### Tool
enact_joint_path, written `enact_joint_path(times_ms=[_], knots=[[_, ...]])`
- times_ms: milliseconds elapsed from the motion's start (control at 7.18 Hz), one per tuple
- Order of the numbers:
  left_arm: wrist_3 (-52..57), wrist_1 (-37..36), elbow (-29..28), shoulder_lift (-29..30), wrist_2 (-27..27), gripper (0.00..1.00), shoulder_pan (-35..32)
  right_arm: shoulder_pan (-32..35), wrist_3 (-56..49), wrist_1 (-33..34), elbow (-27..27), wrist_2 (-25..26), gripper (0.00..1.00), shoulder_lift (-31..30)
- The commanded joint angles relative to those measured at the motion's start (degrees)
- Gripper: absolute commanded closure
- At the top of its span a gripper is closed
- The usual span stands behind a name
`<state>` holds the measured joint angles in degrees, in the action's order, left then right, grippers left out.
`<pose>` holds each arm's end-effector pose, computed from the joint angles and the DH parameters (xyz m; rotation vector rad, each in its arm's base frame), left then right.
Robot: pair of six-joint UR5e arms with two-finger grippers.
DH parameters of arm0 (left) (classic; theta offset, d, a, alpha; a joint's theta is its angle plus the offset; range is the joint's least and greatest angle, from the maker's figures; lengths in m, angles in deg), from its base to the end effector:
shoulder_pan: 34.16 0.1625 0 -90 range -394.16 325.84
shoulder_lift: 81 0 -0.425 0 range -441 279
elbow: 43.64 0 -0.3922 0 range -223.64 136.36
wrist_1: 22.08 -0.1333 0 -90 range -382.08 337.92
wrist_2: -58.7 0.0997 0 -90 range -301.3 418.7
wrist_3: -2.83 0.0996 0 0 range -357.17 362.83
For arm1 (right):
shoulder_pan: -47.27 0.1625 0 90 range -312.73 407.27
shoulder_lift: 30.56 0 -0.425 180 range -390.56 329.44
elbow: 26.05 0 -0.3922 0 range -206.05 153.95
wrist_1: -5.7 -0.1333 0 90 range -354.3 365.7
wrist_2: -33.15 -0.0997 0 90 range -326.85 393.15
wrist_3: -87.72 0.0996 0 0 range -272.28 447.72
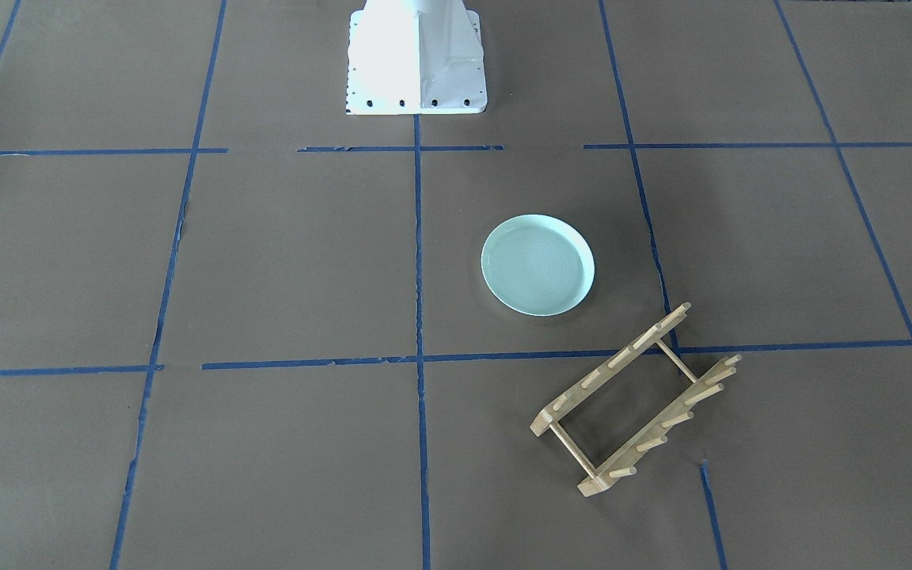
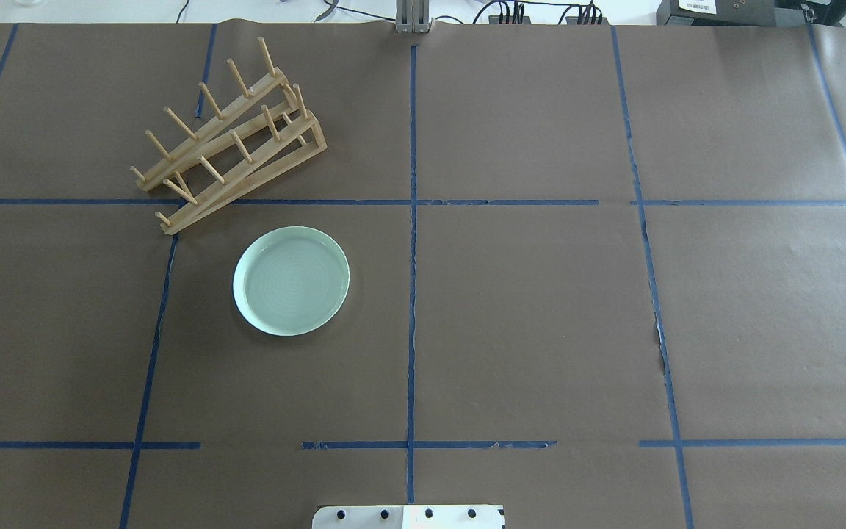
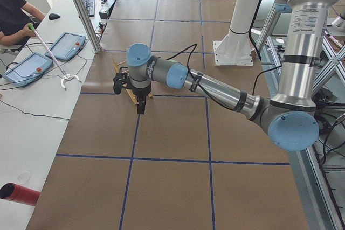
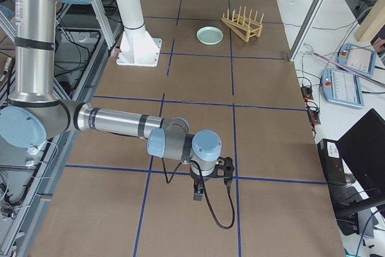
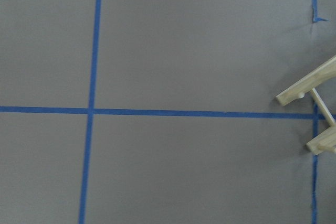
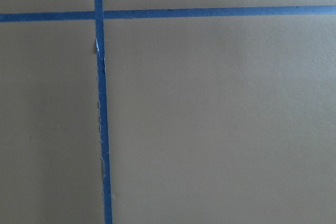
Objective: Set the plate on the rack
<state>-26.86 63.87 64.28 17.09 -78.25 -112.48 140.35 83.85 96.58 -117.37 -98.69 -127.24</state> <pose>0.0481 -0.5315 0.4371 0.0524 0.8844 -0.1365 0.0900 -0.4279 0.7059 -0.0596 -0.7344 0.0266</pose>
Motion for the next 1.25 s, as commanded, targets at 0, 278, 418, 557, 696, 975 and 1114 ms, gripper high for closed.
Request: enact_joint_path(times_ms=[0,278,418,557,696,975,1114], knots=[[-22.43,0.53,0.1,9.19,-0.08,0.0,10.17,0.0,0.0,0.0,0.0,0.0,0.0,0.0],[-39.4,1.59,-2.78,19.11,1.32,0.0,23.84,0.0,0.0,0.0,0.0,0.0,0.0,0.0],[-46.18,5.94,-7.59,23.16,5.07,0.0,29.31,0.0,0.0,0.0,0.0,0.0,0.0,0.0],[-54.95,11.73,-11.38,24.33,10.76,0.0,36.07,0.0,0.0,0.0,0.0,0.0,0.0,0.0],[-56.6,12.92,-15.15,26.09,15.78,0.0,41.01,0.0,0.0,0.0,0.0,0.0,0.0,0.0],[-56.8,13.02,-23.96,31.45,16.62,0.0,44.03,0.0,0.0,0.0,0.0,0.0,0.0,0.0],[-56.62,12.93,-25.03,32.25,16.8,0.0,44.83,0.0,0.0,0.0,0.0,0.0,0.0,0.0]])
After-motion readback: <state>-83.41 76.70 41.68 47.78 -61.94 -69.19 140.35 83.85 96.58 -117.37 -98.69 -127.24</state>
